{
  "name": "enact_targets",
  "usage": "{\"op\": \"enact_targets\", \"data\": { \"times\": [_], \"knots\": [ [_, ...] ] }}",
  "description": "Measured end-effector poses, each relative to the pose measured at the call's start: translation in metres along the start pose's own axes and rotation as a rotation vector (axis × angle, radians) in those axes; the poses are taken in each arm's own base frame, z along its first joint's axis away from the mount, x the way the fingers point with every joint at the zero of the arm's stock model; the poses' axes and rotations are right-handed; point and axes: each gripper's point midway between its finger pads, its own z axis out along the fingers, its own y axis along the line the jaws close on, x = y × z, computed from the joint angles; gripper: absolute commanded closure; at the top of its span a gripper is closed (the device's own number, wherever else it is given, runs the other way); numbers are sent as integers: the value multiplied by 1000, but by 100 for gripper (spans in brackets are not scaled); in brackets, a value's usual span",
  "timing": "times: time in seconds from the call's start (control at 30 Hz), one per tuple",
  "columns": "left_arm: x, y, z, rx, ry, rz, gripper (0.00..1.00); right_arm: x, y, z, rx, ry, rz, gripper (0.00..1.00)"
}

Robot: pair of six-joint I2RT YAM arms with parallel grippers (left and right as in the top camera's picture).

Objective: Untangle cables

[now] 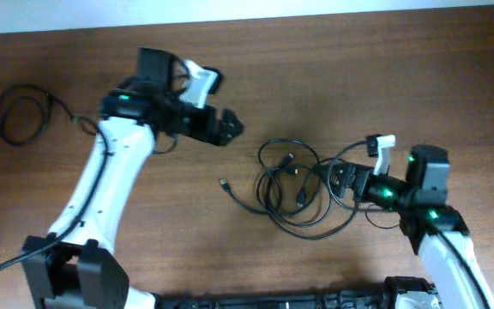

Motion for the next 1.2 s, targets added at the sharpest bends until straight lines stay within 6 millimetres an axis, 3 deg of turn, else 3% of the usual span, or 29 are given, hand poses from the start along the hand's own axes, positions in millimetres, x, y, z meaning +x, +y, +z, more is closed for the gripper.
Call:
{"op": "enact_targets", "data": {
  "times": [0.07, 0.17, 0.27, 0.3, 0.33, 0.37, 0.4, 0.43, 0.57, 0.6, 0.63, 0.7, 0.73, 0.83, 0.9, 1.0, 1.13, 1.2],
  "knots": [
    [-8, -19, 19, -98, 3, 187, 1, -10, 32, -20, -41, -95, -134, 0],
    [-19, -53, 47, -104, -13, 497, 1, -15, 71, -45, -92, -204, -295, 0],
    [-14, -69, 87, -76, 21, 623, 10, -14, 80, -51, -107, -228, -332, 1],
    [-5, -71, 110, -60, 57, 647, 30, -14, 80, -51, -107, -228, -331, 1],
    [1, -73, 121, -51, 78, 659, 44, -14, 81, -51, -110, -225, -332, 0],
    [7, -75, 135, -40, 99, 673, 94, -13, 81, -51, -112, -223, -332, 0],
    [22, -76, 154, -22, 148, 681, 100, -13, 81, -51, -112, -223, -332, 0],
    [29, -76, 165, -14, 171, 685, 100, -13, 81, -51, -112, -223, -332, 0],
    [22, -59, 165, -72, 168, 565, 100, -12, 80, -51, -111, -216, -323, 0],
    [0, -42, 151, -122, 112, 437, 100, -9, 79, -50, -113, -204, -311, 0],
    [-23, -27, 123, -166, 33, 328, 100, -5, 79, -49, -122, -189, -301, 0],
    [-54, -24, 65, -187, -102, 224, 100, -4, 78, -49, -121, -184, -295, 0],
    [-76, -42, 6, -175, -234, 204, 100, -5, 72, -47, -97, -183, -276, 0],
    [-97, -86, -113, -160, -499, 249, 100, 1, 31, -33, 32, -122, -120, 0],
    [-80, -96, -110, -91, -438, 246, 100, 4, 16, -25, 60, -80, -59, 0],
    [-68, -135, -105, 125, -407, 409, 100, 16, -10, -10, 100, 9, 58, 0],
    [-62, -156, -108, 235, -411, 517, 100, 28, -33, 3, 127, 89, 165, 0],
    [-56, -171, -112, 326, -414, 556, 100, 23, -37, 8, 121, 77, 213, 1]
  ]
}}
